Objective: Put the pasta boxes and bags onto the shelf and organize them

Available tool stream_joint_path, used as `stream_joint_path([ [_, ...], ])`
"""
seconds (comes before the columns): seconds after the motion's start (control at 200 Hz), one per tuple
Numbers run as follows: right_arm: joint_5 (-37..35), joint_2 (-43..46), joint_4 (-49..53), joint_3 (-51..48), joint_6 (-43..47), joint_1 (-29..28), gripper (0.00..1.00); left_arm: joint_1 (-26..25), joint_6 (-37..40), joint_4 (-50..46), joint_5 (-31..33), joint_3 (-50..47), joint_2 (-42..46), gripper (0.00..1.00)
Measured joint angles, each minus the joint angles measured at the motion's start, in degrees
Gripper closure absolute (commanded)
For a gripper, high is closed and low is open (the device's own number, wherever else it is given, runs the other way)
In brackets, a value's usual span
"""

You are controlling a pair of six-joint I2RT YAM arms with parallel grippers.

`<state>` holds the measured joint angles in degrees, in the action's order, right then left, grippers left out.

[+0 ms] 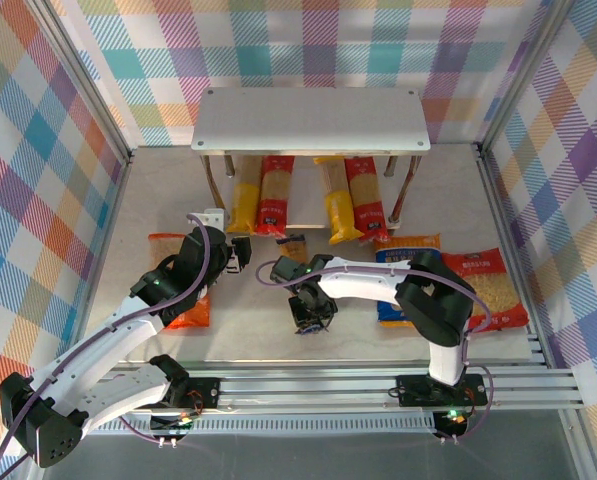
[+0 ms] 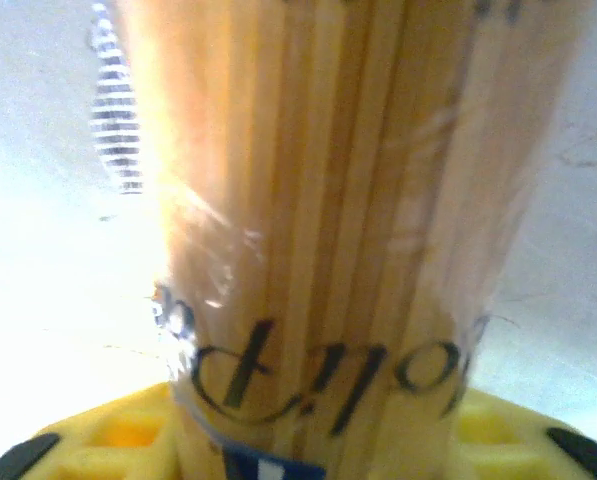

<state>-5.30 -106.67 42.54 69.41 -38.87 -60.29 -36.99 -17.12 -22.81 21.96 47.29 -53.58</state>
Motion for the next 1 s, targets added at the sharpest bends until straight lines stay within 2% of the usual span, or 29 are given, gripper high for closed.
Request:
stream_joint_path([
  [0.09, 0.02, 0.98, -0.02, 0.07, 0.22, 0.00, 0.76, 0.00, -0.02, 0.02, 0.02, 0.00, -0.33, 0.35],
  [0.175, 0.00, 1.22, -0.28, -0.31, 0.39, 0.00, 0.88, 0.00, -0.22, 0.00, 0.04, 0.00, -1.01, 0.35],
  [0.23, 0.00, 1.70, -0.70, -0.83, 0.44, 0.00, 1.00, 0.00, -0.42, 0.00, 0.04, 0.00, -1.46, 0.36],
  [0.535, 0.85, 7.67, 2.62, -4.76, 3.02, -0.07, 1.00, 0.00, -1.31, 0.00, 0.13, 0.00, -2.10, 0.36],
  [1.0, 3.08, 27.63, 10.47, -9.57, 6.62, -0.11, 1.00, 0.00, -2.16, 0.00, 0.68, -0.02, -4.79, 0.37],
])
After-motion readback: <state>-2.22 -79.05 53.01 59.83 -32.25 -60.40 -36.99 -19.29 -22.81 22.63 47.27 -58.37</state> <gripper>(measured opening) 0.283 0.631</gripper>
